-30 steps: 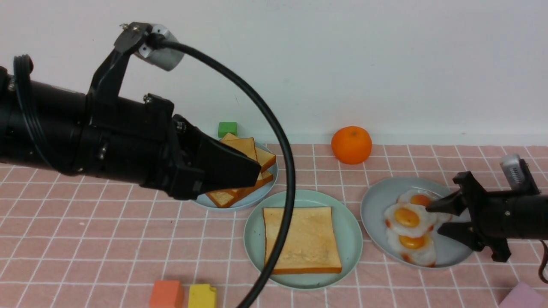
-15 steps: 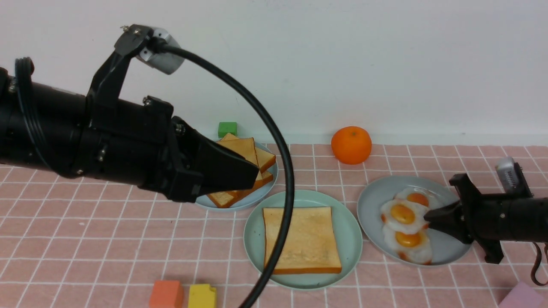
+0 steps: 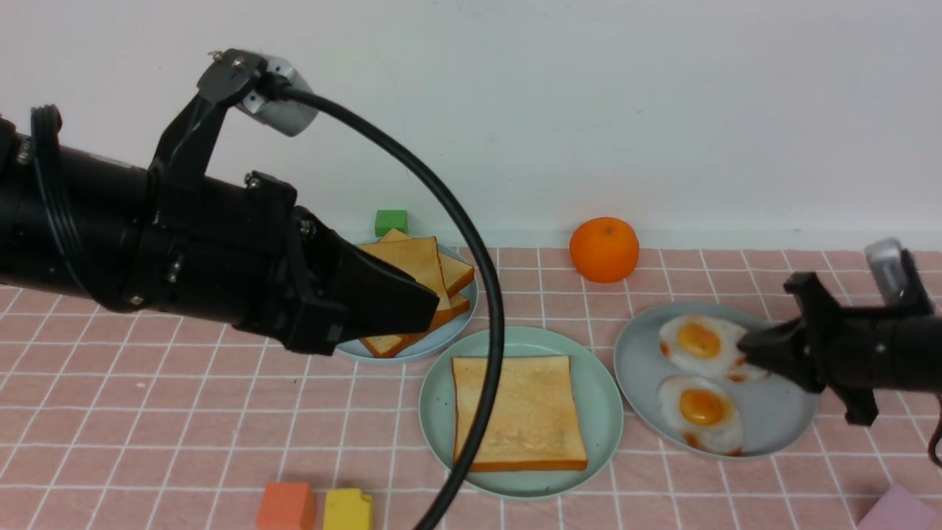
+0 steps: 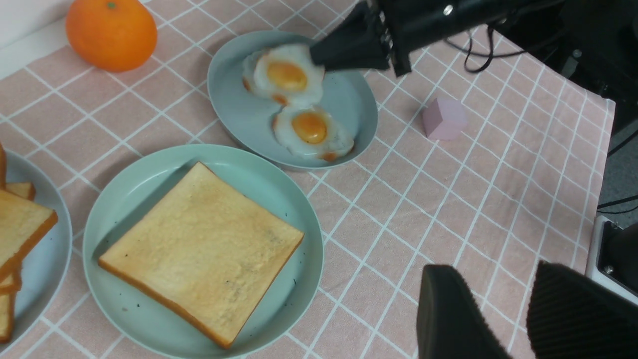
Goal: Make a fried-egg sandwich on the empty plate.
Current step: Use the right arm to place the fried egg on the slice of bread in the middle
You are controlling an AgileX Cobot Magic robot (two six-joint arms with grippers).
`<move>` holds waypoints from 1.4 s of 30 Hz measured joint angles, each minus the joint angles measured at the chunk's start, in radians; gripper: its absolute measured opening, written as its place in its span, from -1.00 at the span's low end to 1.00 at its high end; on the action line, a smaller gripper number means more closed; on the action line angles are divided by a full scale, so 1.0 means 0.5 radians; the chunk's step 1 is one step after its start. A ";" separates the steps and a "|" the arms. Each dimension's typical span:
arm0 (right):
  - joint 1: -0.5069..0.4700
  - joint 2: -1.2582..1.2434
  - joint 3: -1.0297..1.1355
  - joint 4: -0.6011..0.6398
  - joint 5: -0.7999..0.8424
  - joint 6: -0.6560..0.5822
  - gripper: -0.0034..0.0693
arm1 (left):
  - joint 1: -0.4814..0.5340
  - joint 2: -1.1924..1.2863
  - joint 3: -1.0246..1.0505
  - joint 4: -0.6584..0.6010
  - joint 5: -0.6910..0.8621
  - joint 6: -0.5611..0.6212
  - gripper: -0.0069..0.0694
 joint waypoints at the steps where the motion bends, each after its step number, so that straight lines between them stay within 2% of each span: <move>1: 0.000 -0.007 0.000 0.000 0.005 0.000 -0.67 | 0.000 0.000 0.000 0.000 0.000 0.000 -0.07; 6: 0.112 -0.111 0.000 0.005 0.122 0.000 -0.67 | 0.000 0.000 0.000 0.002 -0.037 0.000 -0.07; 7: 0.247 -0.115 -0.003 0.016 0.132 0.000 -0.67 | 0.000 0.000 0.000 0.002 -0.052 0.000 -0.07; 8: 0.262 -0.115 -0.003 0.016 0.129 0.000 -0.67 | 0.000 0.000 0.000 0.002 -0.055 0.000 -0.07; 13: 0.684 -0.035 -0.146 0.017 0.005 -0.072 -0.67 | 0.000 0.000 0.000 0.010 -0.076 0.000 -0.07; 15: 0.778 0.026 -0.197 0.017 -0.054 -0.074 -0.67 | 0.000 0.000 0.000 0.015 -0.078 0.000 -0.07; 20: 0.893 0.204 -0.290 0.032 -0.110 -0.076 -0.67 | 0.000 0.000 0.000 0.015 -0.082 0.000 -0.07; 27: 0.903 0.333 -0.318 0.044 -0.276 -0.083 -0.66 | 0.000 0.000 0.000 0.015 -0.069 0.000 -0.07; 29: 0.903 0.335 -0.322 0.048 -0.281 -0.115 -0.56 | 0.000 0.000 0.000 0.015 -0.057 0.000 -0.07; 36: 0.903 0.236 -0.322 0.019 -0.168 -0.232 0.15 | 0.000 0.000 0.000 0.013 -0.052 0.000 -0.07; 39: 0.903 0.065 -0.322 -0.125 -0.225 -0.223 0.40 | 0.000 0.000 0.000 0.009 -0.052 -0.041 -0.07; 40: 0.903 0.053 -0.322 -0.154 -0.231 -0.216 0.41 | 0.000 0.000 0.000 0.009 -0.054 -0.041 -0.07; 42: 0.903 -0.116 -0.322 -0.383 -0.286 -0.132 0.47 | 0.000 0.000 0.000 0.008 -0.076 -0.144 -0.07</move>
